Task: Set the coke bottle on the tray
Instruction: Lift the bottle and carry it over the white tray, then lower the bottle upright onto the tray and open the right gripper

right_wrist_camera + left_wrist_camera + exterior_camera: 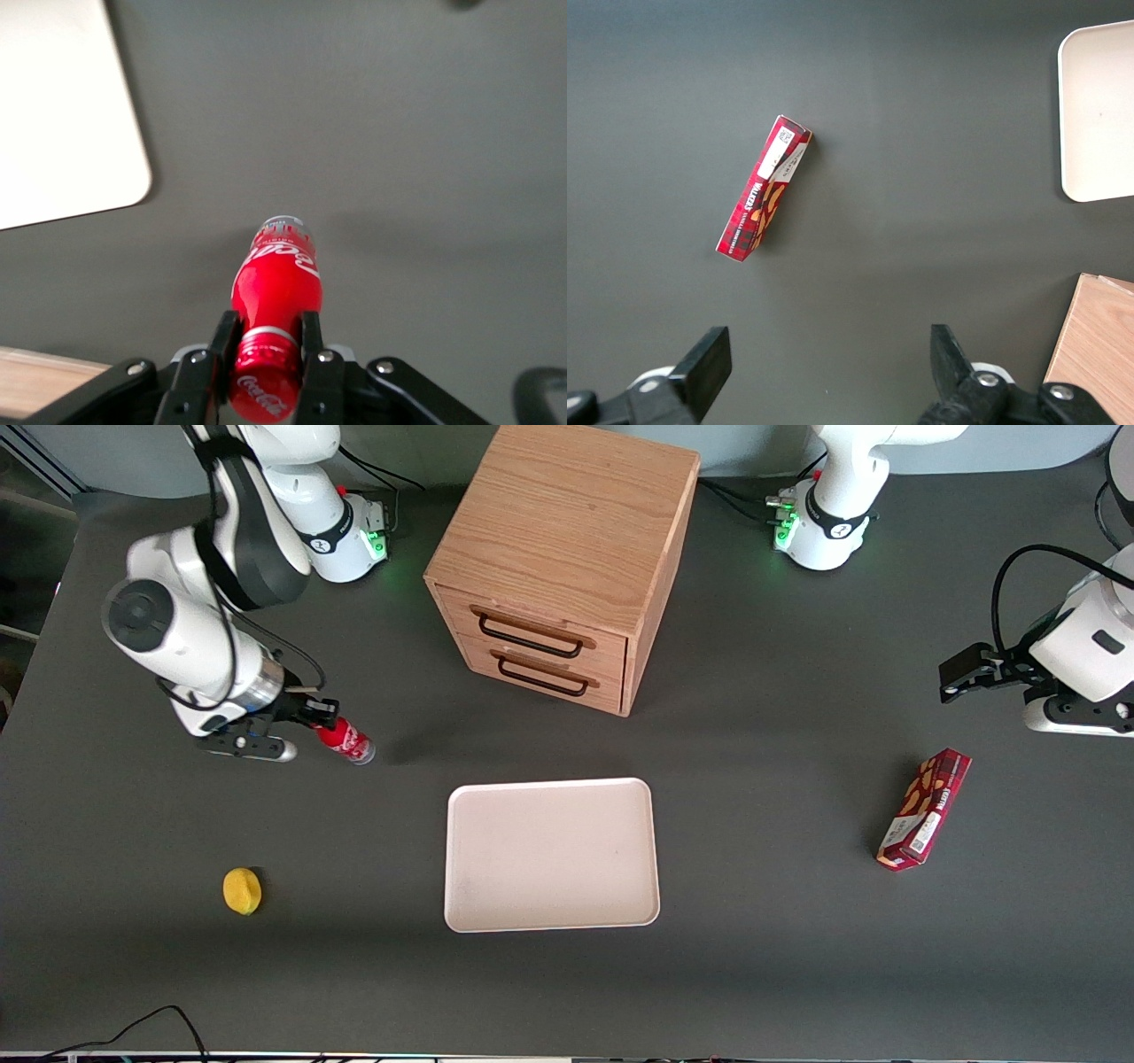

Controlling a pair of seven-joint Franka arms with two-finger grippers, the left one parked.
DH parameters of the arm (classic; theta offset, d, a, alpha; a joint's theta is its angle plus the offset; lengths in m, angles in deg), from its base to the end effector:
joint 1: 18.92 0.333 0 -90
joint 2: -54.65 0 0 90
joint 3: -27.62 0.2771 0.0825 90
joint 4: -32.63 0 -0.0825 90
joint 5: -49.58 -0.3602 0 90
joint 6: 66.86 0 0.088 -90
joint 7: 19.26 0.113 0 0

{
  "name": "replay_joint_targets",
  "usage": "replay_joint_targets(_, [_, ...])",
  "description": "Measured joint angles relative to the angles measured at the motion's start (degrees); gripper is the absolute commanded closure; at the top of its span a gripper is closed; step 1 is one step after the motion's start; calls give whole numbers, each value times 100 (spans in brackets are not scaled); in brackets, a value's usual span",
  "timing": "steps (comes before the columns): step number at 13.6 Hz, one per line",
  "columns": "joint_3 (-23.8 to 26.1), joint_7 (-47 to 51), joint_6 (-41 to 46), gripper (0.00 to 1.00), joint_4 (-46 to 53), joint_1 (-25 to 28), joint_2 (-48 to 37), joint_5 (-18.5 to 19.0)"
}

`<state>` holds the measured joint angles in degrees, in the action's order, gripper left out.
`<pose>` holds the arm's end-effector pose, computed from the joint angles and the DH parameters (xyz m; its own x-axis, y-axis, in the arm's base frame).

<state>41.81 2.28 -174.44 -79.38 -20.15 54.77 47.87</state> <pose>0.5126 0.1204 0.4311 0.9837 -0.1588 -0.0842 -0.1591 -0.9873 0.0030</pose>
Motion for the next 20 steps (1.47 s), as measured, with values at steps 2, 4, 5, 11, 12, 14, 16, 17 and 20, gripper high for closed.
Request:
replay_joint_targets(2, [69, 3, 1083, 100, 1240, 1, 132, 257])
replay_joint_targets(4, [296, 325, 2004, 100, 2574, 12, 664, 394])
replay_joint_targets(5, [409, 608, 2278, 100, 3204, 43, 1074, 417])
replay_joint_targets(11, [706, 3010, 1065, 100, 5217, 697, 3833, 1016])
replay_joint_targets(12, [814, 3455, 633, 100, 5268, 809, 4217, 1358])
replay_joint_targets(14, [1069, 4256, 29, 100, 5319, 940, 4838, 2034])
replay_joint_targets(16, [1230, 4754, -319, 55, 5380, 1000, 5269, 2408])
replay_joint_targets(17, [1270, 4833, -380, 1, 5426, 1002, 5380, 2494])
replay_joint_targets(20, [1365, 4840, -312, 0, 5621, 974, 5398, 2525])
